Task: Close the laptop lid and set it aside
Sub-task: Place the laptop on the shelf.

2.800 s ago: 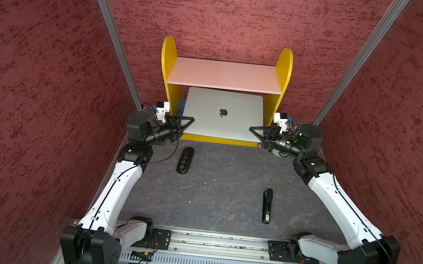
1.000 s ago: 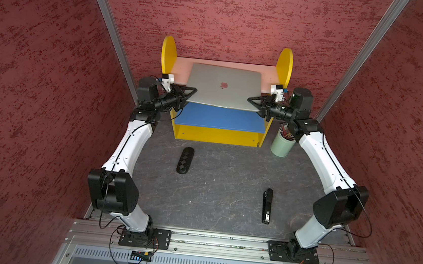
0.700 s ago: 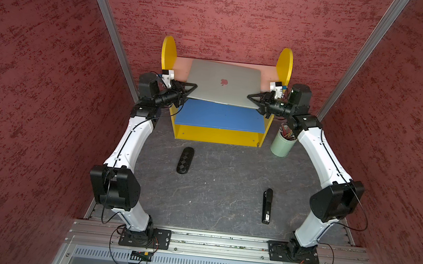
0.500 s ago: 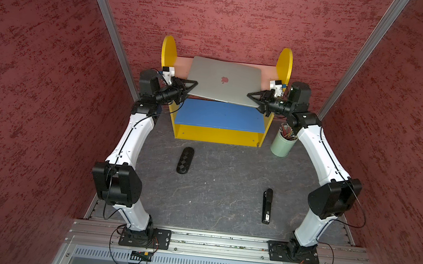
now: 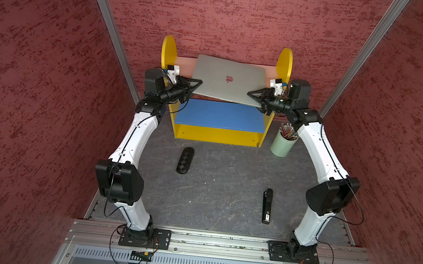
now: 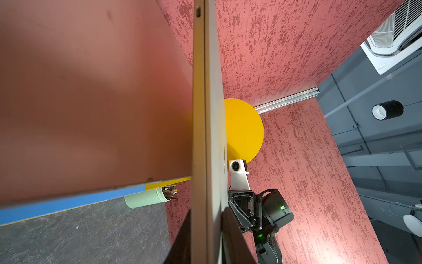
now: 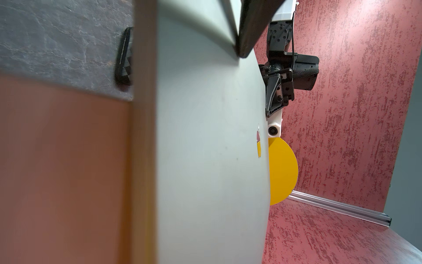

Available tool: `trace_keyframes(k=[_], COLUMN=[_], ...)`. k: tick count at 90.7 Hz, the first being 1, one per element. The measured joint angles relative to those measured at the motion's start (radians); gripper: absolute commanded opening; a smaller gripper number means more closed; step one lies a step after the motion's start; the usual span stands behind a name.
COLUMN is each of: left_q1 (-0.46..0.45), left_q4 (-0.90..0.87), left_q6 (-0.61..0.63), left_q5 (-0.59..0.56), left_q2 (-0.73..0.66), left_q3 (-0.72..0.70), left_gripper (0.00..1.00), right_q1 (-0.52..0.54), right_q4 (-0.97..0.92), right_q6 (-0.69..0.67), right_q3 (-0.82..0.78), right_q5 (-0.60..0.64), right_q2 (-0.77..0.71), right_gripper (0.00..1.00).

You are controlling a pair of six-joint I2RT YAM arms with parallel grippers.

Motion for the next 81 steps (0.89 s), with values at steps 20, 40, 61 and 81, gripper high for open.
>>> trace_keyframes(k=[20, 40, 61, 81], left_q1=[-0.001, -0.007, -0.022, -0.024], left_q4=[0.019, 0.025, 0.024, 0.019], left_q6=[-0.023, -0.049, -0.1, -0.131], left_q5=[-0.019, -0.06, -0.132, -0.192], left_q2=[0.0, 0.0, -0.006, -0.011], left_q3=[-0.025, -0.031, -0.05, -0.055], left_gripper=[0.0, 0.0, 0.0, 0.0], right_q1=[0.0, 0.0, -0.002, -0.012], right_q4=[-0.014, -0.013, -0.013, -0.014], right_q6=[0.0, 0.0, 0.0, 0.0], right_q3=[0.016, 0.017, 0.01, -0.026], right_q5=[-0.001, -0.006, -0.008, -0.007], right_q2=[0.005, 0.005, -0.008, -0.043], right_gripper=[0.48, 0.48, 0.46, 0.4])
